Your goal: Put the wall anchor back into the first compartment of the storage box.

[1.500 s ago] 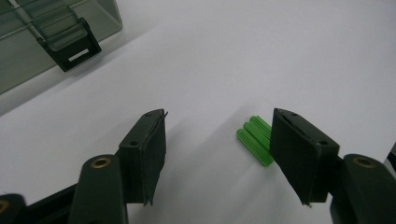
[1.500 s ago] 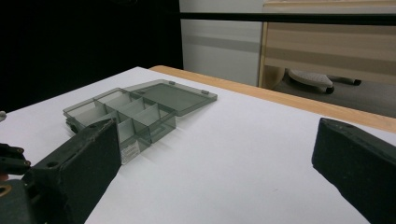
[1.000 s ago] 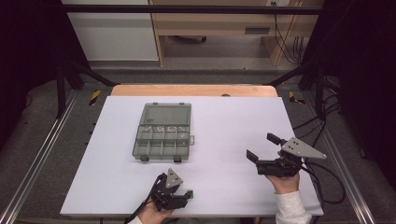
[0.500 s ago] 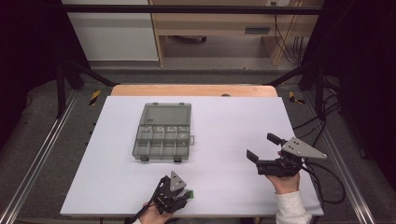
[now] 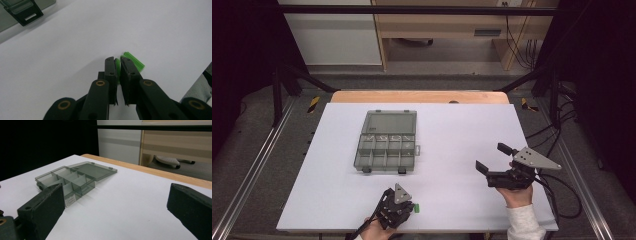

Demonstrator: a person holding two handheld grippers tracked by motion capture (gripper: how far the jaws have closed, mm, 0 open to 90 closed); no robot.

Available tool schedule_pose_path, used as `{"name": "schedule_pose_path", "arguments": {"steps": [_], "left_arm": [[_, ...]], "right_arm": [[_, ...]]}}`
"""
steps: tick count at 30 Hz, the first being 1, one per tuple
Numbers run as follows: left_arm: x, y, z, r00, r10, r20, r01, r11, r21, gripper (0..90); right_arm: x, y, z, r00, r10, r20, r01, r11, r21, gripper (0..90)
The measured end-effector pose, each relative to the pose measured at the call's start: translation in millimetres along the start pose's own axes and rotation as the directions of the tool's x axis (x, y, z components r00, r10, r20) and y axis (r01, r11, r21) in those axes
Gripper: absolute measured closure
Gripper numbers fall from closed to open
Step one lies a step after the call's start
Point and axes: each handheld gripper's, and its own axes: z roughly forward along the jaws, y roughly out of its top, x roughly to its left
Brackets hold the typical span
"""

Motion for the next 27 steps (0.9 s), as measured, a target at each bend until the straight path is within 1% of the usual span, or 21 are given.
{"name": "schedule_pose_path", "arguments": {"steps": [1, 3, 6, 11, 12, 13, 15, 16, 19, 24, 27], "left_arm": [[0.8, 0.1, -0.6, 1.0, 0.005, 0.008, -0.005, 1.0, 0.006, 82.8], [1.9, 0.3, -1.7, 0.9999, 0.005, 0.011, -0.005, 1.0, -0.006, 82.9], [5.3, 1.7, -5.5, 0.9999, 0.007, 0.015, -0.007, 0.9999, -0.009, 82.9], [14.5, 5.1, -15.2, 0.9999, -0.007, 0.015, 0.008, 0.9991, -0.041, 82.9], [16.8, 6.2, -18.3, 0.9998, -0.011, 0.017, 0.012, 0.9984, -0.055, 82.9], [18.8, 7.0, -20.6, 0.9998, -0.012, 0.018, 0.013, 0.9979, -0.064, 82.9], [22.6, 8.5, -24.7, 0.9998, -0.014, 0.016, 0.015, 0.9967, -0.08, 82.9], [26.0, 9.5, -28.0, 0.9996, -0.023, 0.018, 0.024, 0.9948, -0.099, 82.9], [32.1, 11.4, -33.7, 0.9994, -0.032, 0.016, 0.033, 0.992, -0.122, 82.8], [46.4, 17.5, -47.5, 0.9991, -0.041, 0.0, 0.041, 0.9835, -0.176, 82.8], [54.7, 20.8, -53.4, 0.9989, -0.047, -0.006, 0.045, 0.9789, -0.199, 82.8]], "right_arm": [[0.1, 0.0, 0.1, 1.0, 0.0, 0.0, 0.0, 1.0, 0.0, 2.0], [0.1, 0.0, 0.0, 1.0, 0.001, -0.001, -0.001, 1.0, 0.001, 1.9], [0.2, 0.2, 0.0, 1.0, 0.005, 0.001, -0.005, 1.0, -0.003, 1.9], [-0.2, -0.1, 0.0, 1.0, -0.002, 0.001, 0.002, 1.0, 0.001, 1.9], [-0.3, -0.1, 0.0, 1.0, -0.004, 0.001, 0.004, 1.0, 0.001, 1.9], [0.2, 0.0, 0.3, 1.0, 0.004, 0.006, -0.004, 1.0, 0.002, 1.8], [-0.1, -0.2, 0.7, 1.0, 0.003, 0.009, -0.003, 1.0, 0.002, 1.7], [0.2, -0.3, 0.6, 0.9999, 0.006, 0.012, -0.006, 1.0, 0.005, 1.7], [0.5, -0.5, 1.1, 0.9998, 0.007, 0.017, -0.007, 0.9999, 0.007, 1.6], [0.3, -0.5, 1.6, 0.9998, 0.005, 0.022, -0.005, 1.0, 0.001, 1.5], [0.0, -0.8, 1.7, 0.9997, 0.004, 0.023, -0.004, 1.0, 0.004, 1.4]]}}
